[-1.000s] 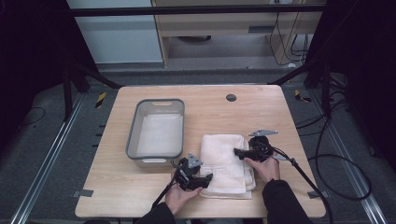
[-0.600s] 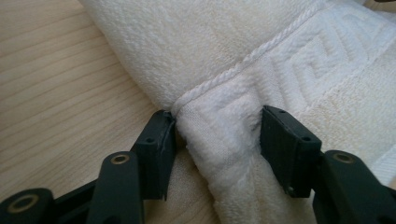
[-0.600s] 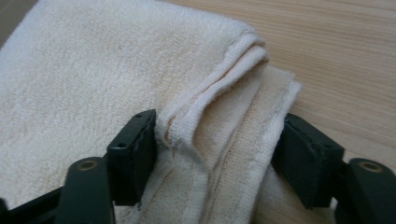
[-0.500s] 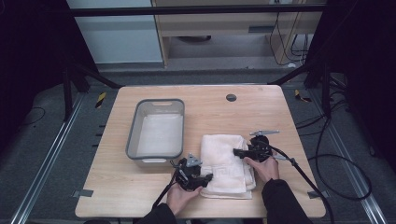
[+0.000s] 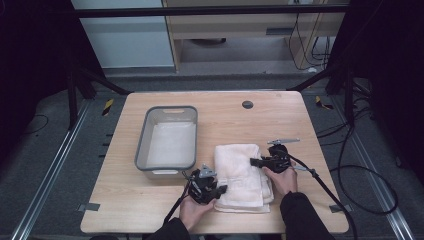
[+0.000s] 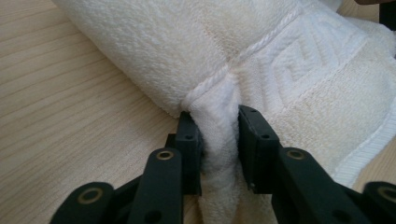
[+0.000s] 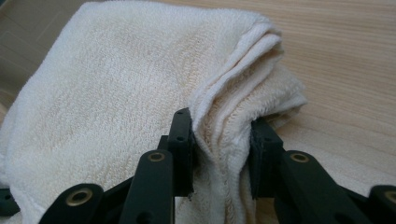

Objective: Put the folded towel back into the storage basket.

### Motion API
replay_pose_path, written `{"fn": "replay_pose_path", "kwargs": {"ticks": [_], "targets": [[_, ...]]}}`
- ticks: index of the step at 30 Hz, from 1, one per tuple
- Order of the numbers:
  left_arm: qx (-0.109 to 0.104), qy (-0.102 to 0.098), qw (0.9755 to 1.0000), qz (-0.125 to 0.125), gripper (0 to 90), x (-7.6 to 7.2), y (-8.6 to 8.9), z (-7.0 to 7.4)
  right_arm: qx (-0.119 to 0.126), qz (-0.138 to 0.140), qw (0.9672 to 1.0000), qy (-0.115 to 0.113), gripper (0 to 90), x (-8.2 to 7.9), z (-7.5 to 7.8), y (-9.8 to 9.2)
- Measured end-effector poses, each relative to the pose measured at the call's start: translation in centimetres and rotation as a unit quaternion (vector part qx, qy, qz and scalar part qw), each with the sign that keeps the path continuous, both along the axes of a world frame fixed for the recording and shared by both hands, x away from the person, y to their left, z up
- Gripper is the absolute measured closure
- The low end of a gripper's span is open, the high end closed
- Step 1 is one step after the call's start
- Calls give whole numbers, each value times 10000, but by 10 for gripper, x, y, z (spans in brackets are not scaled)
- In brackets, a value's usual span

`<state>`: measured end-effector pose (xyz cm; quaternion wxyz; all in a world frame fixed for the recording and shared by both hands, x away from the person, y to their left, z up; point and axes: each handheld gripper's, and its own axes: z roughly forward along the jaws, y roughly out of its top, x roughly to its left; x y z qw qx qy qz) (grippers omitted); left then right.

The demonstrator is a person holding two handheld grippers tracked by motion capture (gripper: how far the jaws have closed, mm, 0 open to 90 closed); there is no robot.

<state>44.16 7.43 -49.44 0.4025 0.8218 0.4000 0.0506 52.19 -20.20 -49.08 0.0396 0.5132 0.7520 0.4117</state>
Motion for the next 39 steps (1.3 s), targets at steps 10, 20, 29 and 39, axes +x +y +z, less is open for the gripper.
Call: {"fn": "replay_pose_path", "kwargs": {"ticks": [10,20,29,39], "targets": [[-84,-179,9998,-85,742,-5,3,8,15,95,9994,-331,690,-7,17,-2],[-255,-486,9984,-160,744,-11,11,28,153,137,9971,-728,692,-21,43,-4],[-432,-773,9959,-181,745,-15,13,49,346,97,9938,-1054,692,-28,66,-9],[-496,-1059,9930,-184,746,-18,18,70,469,63,9894,-1372,693,-34,85,-9]]}}
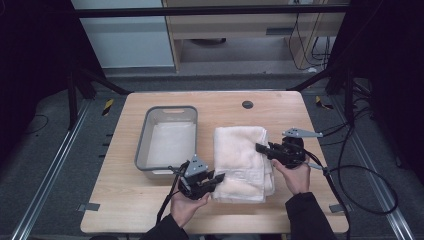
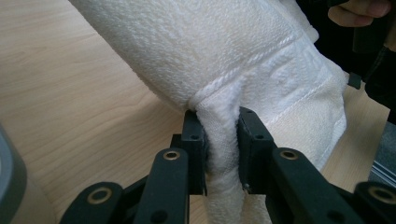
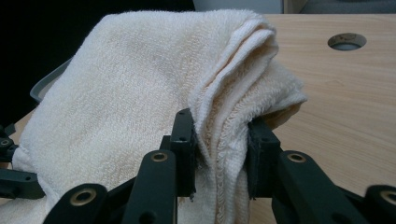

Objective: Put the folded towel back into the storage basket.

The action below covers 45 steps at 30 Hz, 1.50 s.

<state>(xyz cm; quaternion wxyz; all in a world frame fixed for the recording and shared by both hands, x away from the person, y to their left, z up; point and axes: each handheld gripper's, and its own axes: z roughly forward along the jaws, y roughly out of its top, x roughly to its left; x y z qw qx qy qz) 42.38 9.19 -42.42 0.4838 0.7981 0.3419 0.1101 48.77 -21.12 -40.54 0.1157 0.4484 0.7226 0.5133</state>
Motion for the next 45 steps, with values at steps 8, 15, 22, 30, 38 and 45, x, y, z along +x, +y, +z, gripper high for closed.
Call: {"fn": "replay_pose_path", "kwargs": {"ticks": [8,15,22,30,38,45], "targets": [[8,-96,10000,11,746,1,6,8,0,-5,9999,-102,693,1,9,6],[-39,-199,9998,60,746,3,14,18,9,2,9997,-253,693,2,20,14],[-53,-281,9995,140,746,5,24,28,-19,4,9992,-408,693,6,31,26],[-98,-341,9992,203,746,6,34,38,-43,20,9986,-529,693,8,44,38],[-129,-387,9988,266,746,7,43,44,-52,59,9980,-621,693,11,52,47],[-124,-452,9982,370,745,7,54,49,-73,97,9977,-674,693,15,59,59]]}}
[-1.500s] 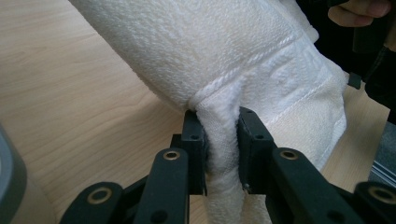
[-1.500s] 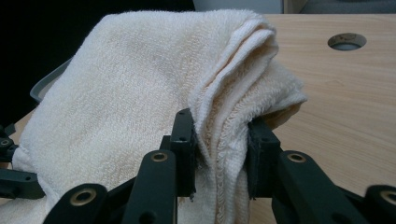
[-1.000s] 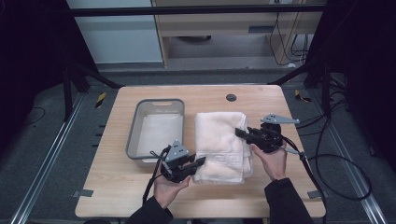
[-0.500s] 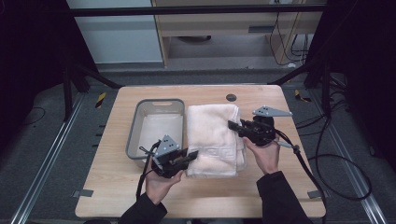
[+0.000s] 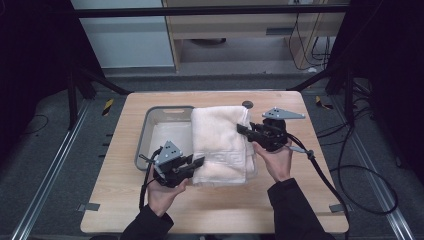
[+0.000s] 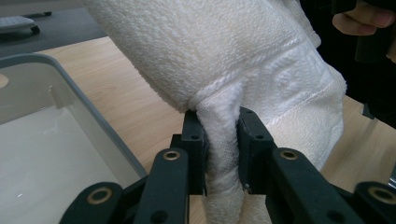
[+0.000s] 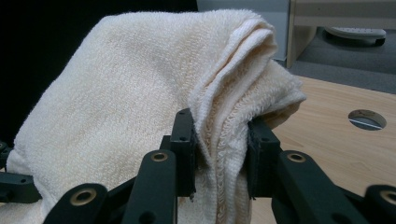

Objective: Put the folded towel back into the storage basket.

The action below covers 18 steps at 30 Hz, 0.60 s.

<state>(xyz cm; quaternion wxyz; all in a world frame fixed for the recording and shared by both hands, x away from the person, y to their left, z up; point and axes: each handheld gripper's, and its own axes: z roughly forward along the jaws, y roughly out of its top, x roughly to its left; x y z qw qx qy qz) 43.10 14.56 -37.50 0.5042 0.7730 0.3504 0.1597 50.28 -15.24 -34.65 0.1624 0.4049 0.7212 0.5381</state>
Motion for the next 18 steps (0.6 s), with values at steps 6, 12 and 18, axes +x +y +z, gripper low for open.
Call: {"fn": "replay_pose_path", "kwargs": {"ticks": [6,12,18], "targets": [[-36,-28,9999,100,745,1,12,3,11,63,10000,-51,694,4,5,12],[-86,-48,9997,220,745,1,22,6,13,99,9999,-111,694,7,8,25],[-172,-62,9994,304,745,1,32,12,54,137,9998,-138,694,10,12,35]]}}
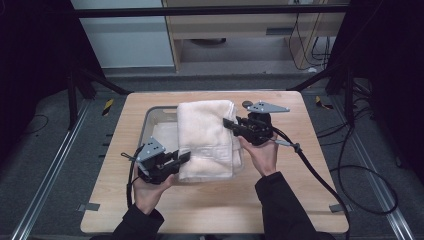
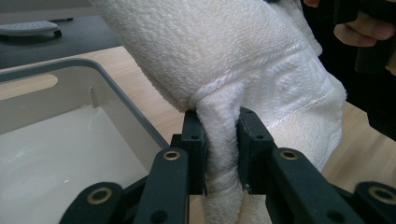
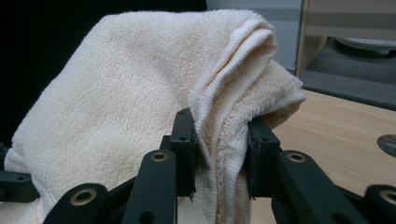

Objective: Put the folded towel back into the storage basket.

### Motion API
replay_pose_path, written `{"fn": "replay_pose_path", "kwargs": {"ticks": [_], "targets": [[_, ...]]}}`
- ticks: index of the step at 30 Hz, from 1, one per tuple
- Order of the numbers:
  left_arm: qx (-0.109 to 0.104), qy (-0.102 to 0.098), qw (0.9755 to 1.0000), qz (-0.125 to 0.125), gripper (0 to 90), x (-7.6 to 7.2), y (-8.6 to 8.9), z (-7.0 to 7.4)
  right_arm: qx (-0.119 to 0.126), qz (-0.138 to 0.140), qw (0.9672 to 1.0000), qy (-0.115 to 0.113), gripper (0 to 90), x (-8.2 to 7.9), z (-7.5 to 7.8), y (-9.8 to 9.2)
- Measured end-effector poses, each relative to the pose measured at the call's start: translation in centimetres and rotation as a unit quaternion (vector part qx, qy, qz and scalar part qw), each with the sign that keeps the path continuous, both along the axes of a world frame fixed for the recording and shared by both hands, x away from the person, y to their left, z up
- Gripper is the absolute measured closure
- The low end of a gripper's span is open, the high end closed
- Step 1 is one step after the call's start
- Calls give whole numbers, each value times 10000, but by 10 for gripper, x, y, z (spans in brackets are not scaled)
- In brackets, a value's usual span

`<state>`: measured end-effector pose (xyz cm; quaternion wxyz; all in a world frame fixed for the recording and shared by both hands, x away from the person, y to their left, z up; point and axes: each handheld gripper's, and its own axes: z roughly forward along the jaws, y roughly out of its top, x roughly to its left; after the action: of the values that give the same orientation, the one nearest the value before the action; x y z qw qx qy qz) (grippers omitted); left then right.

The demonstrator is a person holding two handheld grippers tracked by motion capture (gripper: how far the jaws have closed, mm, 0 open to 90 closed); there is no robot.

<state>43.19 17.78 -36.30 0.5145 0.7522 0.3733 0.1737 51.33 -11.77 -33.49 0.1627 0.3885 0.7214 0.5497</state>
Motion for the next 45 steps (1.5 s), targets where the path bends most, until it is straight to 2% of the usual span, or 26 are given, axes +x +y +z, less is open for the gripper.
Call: {"fn": "replay_pose_path", "kwargs": {"ticks": [25,45], "targets": [[-131,-25,9991,394,745,4,32,7,-5,152,9998,-122,694,15,12,38],[-198,-94,9965,810,745,11,59,12,-43,267,9993,-251,694,32,21,74]]}}
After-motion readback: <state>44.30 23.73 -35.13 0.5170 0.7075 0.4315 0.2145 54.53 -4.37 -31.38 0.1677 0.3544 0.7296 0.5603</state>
